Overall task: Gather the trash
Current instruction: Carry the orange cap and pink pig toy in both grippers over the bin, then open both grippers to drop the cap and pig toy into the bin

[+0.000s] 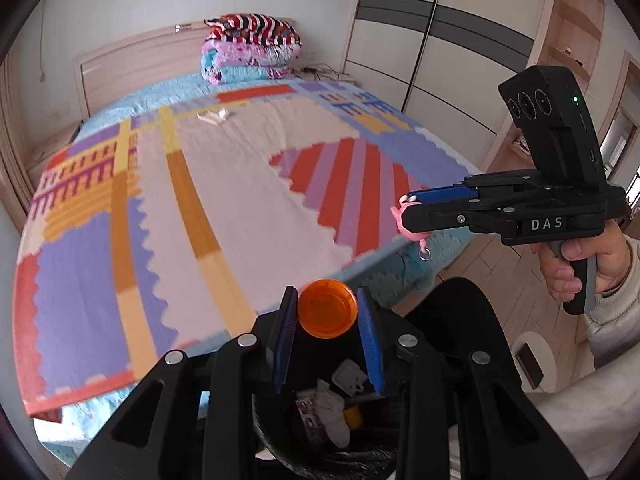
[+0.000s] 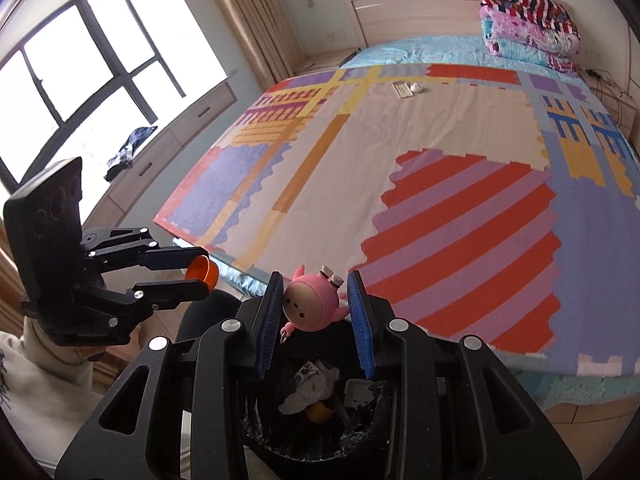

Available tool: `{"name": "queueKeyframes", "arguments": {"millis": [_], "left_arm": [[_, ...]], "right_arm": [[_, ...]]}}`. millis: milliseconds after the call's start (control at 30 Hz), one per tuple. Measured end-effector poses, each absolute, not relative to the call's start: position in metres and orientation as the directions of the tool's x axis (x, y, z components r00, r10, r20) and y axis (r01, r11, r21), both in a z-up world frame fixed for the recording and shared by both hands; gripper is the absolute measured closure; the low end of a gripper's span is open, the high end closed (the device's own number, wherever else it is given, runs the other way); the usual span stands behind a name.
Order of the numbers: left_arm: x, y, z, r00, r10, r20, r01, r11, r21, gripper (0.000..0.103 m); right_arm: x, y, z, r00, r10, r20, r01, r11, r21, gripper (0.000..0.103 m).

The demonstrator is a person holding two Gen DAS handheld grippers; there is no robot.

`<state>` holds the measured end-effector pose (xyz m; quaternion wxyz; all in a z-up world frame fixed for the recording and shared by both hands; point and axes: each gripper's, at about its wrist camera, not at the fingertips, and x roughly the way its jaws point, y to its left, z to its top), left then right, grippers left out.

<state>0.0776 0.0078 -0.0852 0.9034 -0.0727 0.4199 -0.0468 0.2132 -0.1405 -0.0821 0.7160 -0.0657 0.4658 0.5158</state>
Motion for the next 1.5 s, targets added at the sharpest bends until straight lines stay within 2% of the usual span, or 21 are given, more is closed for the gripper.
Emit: {"name": "queueKeyframes", "arguments": {"millis": [600, 1133, 1167, 1267, 1400, 1467, 1500], "left_arm": [[0.068, -0.017, -0.204, 0.41, -0.222, -0.885, -0.011, 0.969, -0.249, 0.073], [0.08, -0.025, -0.258, 0.295, -0.258, -0.92, -0.056, 0.957, -0.286, 0.073], [0.081, -0.025, -0.258, 0.295, -0.263, -0.919, -0.052, 0.956, -0.29, 0.069], [0.08, -0.026, -0.259, 0.304, -0.251, -0.919, -0.057, 0.958, -0.281, 0.05], [0.078, -0.025, -0.262, 0.301, -0.239, -0.923, -0.084, 0.958, -0.275, 0.047], [0.077, -0.025, -0.26, 0.302, -0.238, -0.923, -0.084, 0.958, -0.275, 0.047], [0.077, -0.024, -0.259, 0.305, -0.238, -0.922, -0.084, 0.958, -0.275, 0.047]], "right_arm": [[0.165, -0.144, -0.187, -0.126, 0.565, -0.815, -0.744, 0.49, 0.455, 0.07], [0.165, -0.127, -0.223, -0.135, 0.534, -0.834, -0.728, 0.518, 0.45, 0.069], [0.164, -0.125, -0.223, -0.131, 0.533, -0.836, -0.731, 0.517, 0.445, 0.069], [0.161, -0.12, -0.223, -0.118, 0.531, -0.839, -0.747, 0.509, 0.428, 0.069], [0.158, -0.115, -0.225, -0.115, 0.537, -0.836, -0.755, 0.5, 0.425, 0.069], [0.158, -0.113, -0.224, -0.105, 0.538, -0.836, -0.757, 0.502, 0.418, 0.058], [0.157, -0.113, -0.224, -0.102, 0.54, -0.835, -0.757, 0.502, 0.417, 0.058]]}}
